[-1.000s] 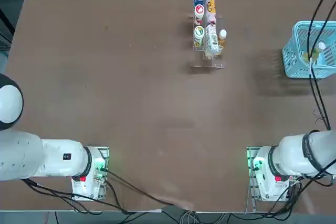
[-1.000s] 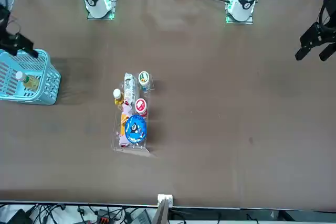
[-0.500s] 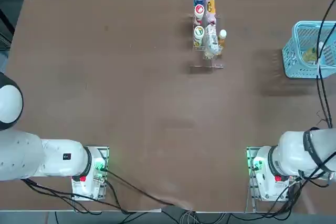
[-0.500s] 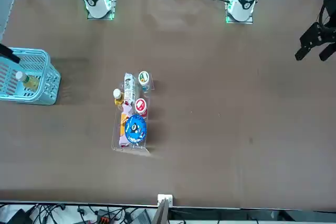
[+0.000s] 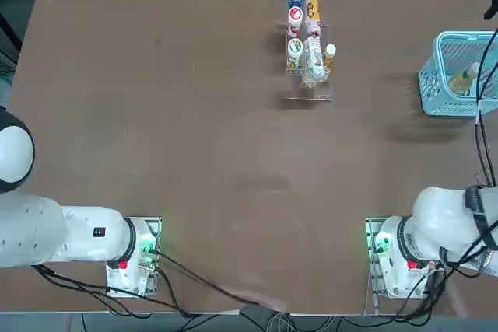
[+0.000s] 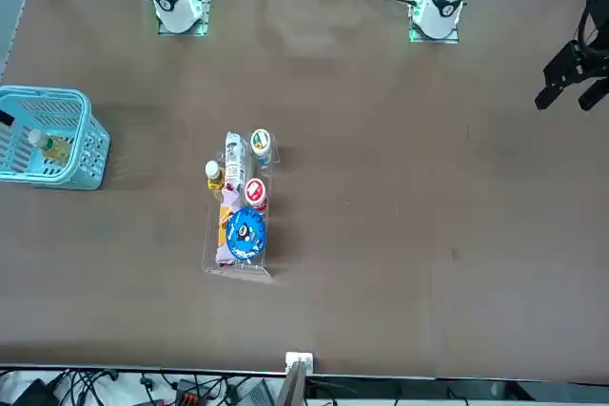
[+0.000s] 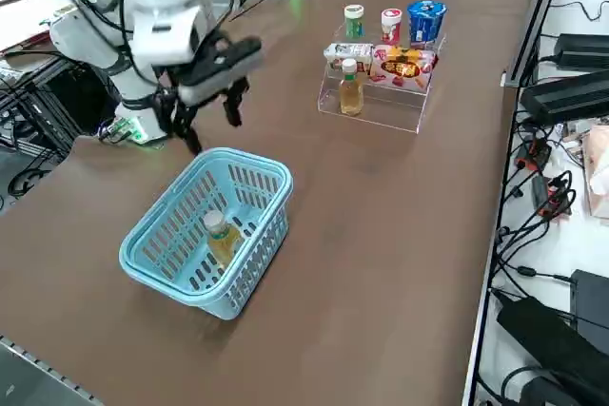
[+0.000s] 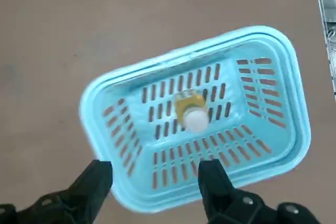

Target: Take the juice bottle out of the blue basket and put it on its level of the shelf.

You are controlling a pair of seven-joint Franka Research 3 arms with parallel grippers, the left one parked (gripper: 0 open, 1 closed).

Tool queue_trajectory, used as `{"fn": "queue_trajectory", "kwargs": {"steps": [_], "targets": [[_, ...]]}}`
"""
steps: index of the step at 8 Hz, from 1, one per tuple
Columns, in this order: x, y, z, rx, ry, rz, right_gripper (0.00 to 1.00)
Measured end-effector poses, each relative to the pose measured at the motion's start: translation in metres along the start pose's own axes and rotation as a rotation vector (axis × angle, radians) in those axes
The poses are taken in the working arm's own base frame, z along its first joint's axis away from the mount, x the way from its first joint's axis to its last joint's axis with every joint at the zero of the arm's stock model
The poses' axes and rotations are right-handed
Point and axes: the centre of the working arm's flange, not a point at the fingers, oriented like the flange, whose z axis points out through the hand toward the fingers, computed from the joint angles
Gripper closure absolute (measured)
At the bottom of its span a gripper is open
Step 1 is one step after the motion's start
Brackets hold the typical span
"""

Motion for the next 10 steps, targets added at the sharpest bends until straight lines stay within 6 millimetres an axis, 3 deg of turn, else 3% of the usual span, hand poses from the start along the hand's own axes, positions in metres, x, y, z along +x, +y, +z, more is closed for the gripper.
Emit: {"fn": "queue_trajectory", "kwargs": {"steps": [2, 5, 7, 10], "targets": [[0.003, 0.028, 0.046, 0.004, -0.007, 0.025, 0.0], [0.014, 0.04, 0.098, 0.012, -0.043, 0.042, 0.0], [0.017, 0.043, 0.113, 0.015, -0.055, 0.051, 0.0], [0.018, 0.043, 0.114, 0.015, -0.054, 0.094, 0.0]]}}
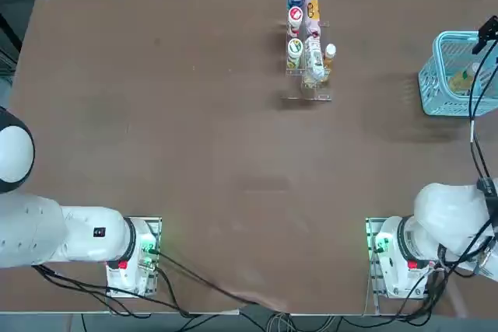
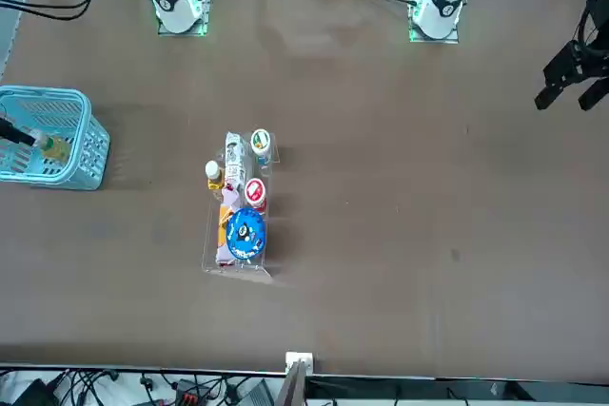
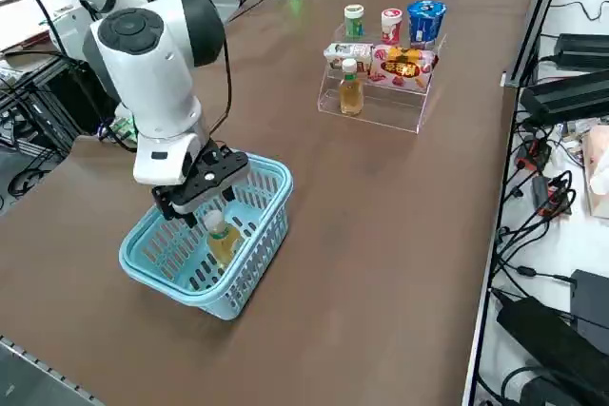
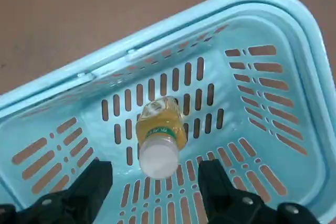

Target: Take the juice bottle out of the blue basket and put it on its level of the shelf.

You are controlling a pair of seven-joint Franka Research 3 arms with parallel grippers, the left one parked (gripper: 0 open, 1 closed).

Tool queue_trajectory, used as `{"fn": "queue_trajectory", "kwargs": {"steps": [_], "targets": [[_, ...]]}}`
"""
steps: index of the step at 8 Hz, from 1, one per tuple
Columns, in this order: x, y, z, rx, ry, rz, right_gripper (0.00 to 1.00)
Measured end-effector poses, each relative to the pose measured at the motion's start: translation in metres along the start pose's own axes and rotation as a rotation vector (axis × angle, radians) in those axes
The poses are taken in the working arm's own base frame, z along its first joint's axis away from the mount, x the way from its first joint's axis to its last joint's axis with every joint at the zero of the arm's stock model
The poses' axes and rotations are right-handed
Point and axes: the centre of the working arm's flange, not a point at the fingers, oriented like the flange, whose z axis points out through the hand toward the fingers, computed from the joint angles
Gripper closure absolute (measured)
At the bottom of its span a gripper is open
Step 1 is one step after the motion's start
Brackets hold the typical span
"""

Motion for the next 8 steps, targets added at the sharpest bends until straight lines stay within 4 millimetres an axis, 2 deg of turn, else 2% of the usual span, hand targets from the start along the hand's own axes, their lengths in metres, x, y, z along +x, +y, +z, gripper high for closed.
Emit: {"fn": "queue_trajectory", "kwargs": {"steps": [4, 8], "targets": [[0.007, -0.005, 0.019, 0.003, -0.006, 0.066, 0.0], [0.008, -0.01, 0.026, 0.005, -0.017, 0.116, 0.0]]}}
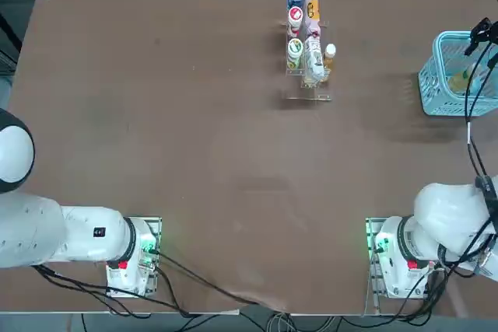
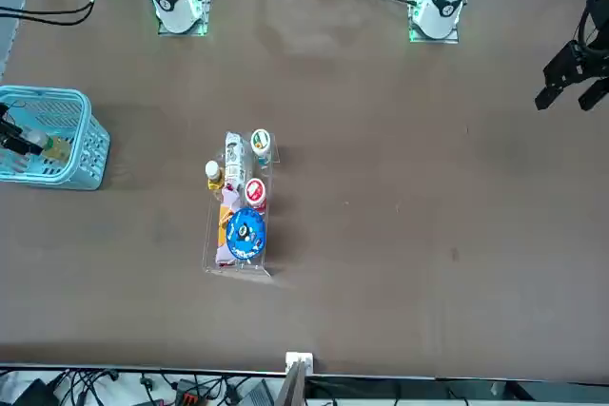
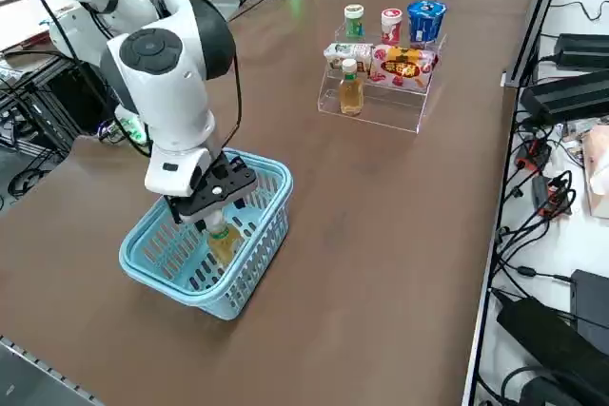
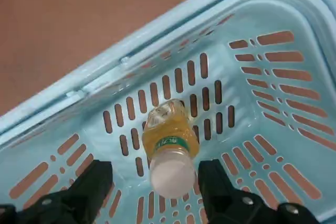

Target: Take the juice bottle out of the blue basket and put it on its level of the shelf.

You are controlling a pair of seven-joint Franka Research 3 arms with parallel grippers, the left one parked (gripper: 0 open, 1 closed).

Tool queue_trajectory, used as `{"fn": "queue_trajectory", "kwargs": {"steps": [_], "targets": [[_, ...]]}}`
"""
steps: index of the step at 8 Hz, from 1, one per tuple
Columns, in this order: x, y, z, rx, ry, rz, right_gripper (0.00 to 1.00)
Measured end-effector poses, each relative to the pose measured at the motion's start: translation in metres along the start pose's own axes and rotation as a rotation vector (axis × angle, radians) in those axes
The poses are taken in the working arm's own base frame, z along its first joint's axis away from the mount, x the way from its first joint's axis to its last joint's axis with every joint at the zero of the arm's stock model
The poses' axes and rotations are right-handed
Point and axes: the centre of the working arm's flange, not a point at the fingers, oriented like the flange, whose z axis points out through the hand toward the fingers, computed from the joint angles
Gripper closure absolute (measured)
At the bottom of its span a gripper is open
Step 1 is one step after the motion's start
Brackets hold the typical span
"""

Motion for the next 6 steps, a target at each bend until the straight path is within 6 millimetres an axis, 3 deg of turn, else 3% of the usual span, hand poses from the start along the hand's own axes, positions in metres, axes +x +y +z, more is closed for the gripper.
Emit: {"fn": "queue_trajectory", "kwargs": {"steps": [6], "targets": [[0.0004, 0.0022, 0.0124, 0.0, -0.014, 0.007, 0.0]]}}
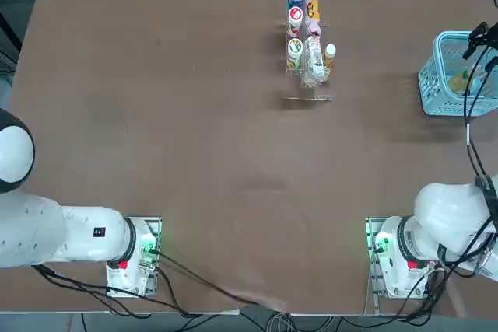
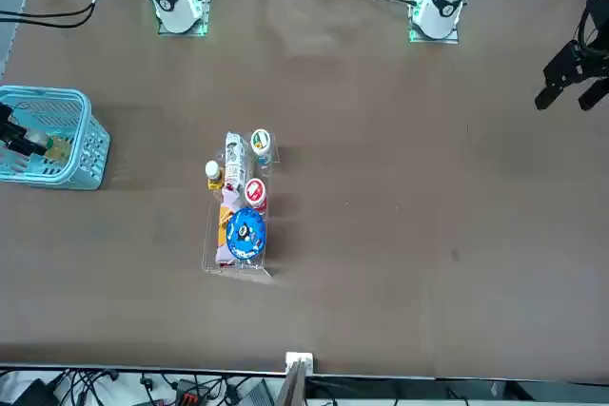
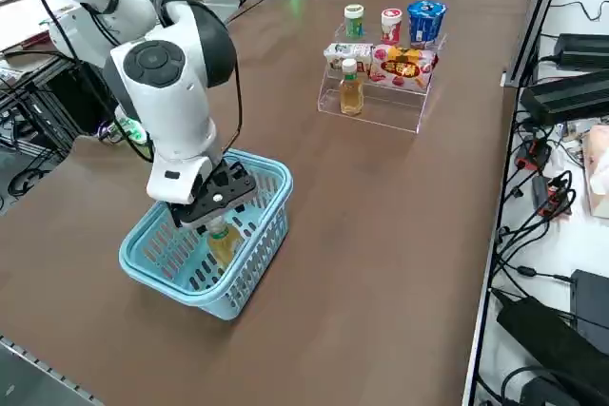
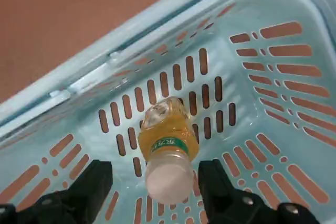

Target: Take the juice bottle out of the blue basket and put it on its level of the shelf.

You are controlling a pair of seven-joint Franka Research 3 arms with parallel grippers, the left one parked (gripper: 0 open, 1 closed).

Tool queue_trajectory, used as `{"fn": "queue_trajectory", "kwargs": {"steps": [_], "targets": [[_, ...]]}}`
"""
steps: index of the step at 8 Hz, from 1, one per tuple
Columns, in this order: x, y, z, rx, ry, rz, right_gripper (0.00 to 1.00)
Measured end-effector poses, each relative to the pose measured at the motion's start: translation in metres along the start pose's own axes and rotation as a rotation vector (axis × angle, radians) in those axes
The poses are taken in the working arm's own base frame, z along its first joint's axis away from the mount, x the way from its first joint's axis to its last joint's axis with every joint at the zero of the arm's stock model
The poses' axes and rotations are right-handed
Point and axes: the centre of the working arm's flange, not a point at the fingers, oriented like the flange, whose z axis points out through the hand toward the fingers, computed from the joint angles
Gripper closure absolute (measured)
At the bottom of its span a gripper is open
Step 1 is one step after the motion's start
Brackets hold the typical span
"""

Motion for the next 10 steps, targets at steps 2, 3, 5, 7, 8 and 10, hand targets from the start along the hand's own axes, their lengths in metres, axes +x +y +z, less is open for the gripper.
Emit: {"fn": "queue_trajectory", "kwargs": {"steps": [2, 3, 5, 7, 8, 10], "targets": [[-0.002, 0.0, 0.006, 0.0, -0.001, 0.001, 0.0], [-0.002, 0.001, 0.009, 0.0, -0.004, 0.002, 0.0], [-0.002, 0.004, 0.014, 0.0, -0.012, 0.008, 0.0], [-0.001, 0.011, 0.018, 0.0, -0.018, 0.017, 0.0], [-0.001, 0.013, 0.02, 0.001, -0.021, 0.019, 0.0], [-0.001, 0.016, 0.023, 0.001, -0.024, 0.022, 0.01]]}}
